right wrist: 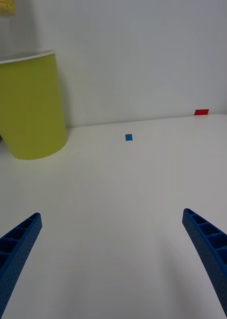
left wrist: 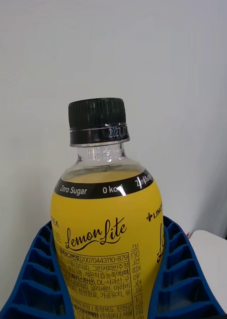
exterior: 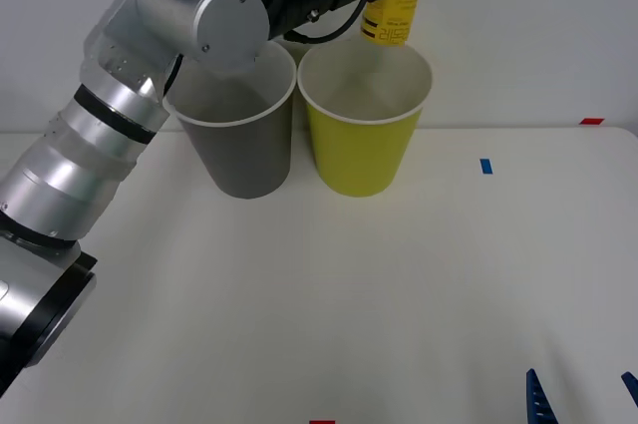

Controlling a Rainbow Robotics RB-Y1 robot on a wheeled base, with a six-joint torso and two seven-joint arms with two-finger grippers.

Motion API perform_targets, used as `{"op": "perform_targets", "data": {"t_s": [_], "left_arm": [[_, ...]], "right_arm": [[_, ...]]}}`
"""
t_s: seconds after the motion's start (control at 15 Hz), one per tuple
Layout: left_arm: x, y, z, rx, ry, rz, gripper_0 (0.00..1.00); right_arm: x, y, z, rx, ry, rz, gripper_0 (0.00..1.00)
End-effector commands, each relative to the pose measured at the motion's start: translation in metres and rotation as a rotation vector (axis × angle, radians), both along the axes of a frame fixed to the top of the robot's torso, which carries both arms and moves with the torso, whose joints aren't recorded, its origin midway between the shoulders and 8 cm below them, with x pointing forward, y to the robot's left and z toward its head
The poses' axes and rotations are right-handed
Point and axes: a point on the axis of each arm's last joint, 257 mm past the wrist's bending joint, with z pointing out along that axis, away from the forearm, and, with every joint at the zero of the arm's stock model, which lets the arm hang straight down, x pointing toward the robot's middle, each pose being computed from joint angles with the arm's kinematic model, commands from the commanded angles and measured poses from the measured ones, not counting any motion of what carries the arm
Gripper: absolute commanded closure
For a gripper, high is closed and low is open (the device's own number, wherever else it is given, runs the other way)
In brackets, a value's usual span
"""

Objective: Put cans in the gray bin and PET bottles in the light green bin.

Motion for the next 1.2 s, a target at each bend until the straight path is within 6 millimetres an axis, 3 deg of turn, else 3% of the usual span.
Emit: {"op": "perform_targets", "data": {"t_s": [0.07,0.87,0.93,1.07,1.2], "left_arm": [[0.001,-0.011,-0.007,0.007,-0.018,-0.004,1.00],[0.017,0.008,-0.015,0.062,-0.048,0.051,1.00],[0.018,0.009,-0.016,0.062,-0.040,0.052,0.83],[0.018,0.010,-0.017,0.061,-0.034,0.054,0.00],[0.021,0.016,-0.016,0.063,-0.033,0.063,0.00]], "right_arm": [[0.000,0.000,0.000,0.000,0.000,0.000,0.02],[0.000,0.000,0.000,0.000,0.000,0.000,0.02],[0.000,0.000,0.000,0.000,0.000,0.000,0.02],[0.000,0.000,0.000,0.000,0.000,0.000,0.02],[0.000,0.000,0.000,0.000,0.000,0.000,0.02]]}}
